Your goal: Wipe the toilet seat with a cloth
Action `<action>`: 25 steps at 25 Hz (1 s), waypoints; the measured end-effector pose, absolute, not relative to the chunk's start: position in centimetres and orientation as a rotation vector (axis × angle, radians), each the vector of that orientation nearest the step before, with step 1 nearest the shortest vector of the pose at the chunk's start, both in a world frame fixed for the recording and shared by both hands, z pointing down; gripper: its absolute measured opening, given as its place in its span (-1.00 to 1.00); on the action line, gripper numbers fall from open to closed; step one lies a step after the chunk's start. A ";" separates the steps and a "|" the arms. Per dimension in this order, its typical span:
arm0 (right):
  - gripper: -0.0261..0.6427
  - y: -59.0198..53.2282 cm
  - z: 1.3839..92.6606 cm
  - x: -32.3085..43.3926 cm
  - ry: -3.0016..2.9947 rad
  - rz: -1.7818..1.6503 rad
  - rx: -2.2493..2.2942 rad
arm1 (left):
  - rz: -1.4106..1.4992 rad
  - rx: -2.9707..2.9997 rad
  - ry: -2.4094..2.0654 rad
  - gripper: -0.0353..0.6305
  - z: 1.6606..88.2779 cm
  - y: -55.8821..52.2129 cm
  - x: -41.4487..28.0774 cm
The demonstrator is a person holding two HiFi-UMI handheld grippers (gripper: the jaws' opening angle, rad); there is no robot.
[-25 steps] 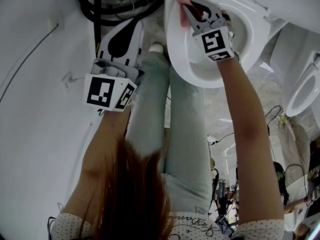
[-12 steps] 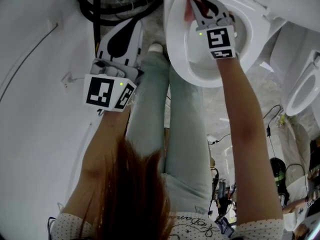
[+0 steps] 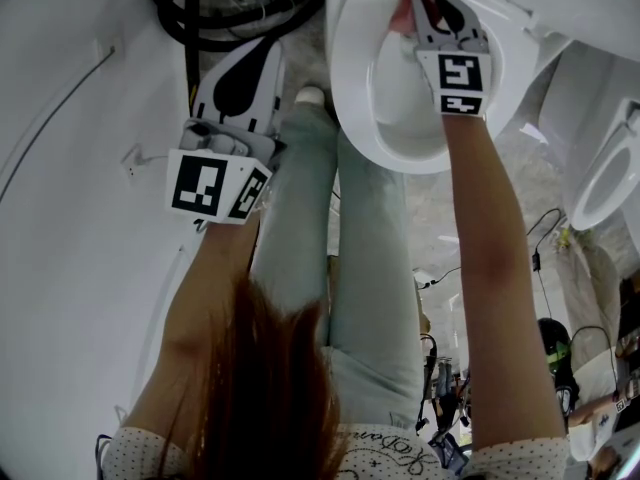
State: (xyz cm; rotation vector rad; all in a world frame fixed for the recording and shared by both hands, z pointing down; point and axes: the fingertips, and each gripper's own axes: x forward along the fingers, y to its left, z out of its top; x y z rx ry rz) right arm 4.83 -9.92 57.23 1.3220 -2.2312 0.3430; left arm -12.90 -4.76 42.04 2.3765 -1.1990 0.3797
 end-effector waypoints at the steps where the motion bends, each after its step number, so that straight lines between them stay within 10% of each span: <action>1: -0.77 -10.0 57.3 5.2 -2.222 0.351 1.342 | 0.380 2.376 -1.199 -0.88 42.1 -4.7 -12.9; 25: -0.76 -3.4 41.5 8.3 -2.178 0.371 1.509 | 0.308 2.529 -1.141 -0.88 30.6 -4.7 -10.9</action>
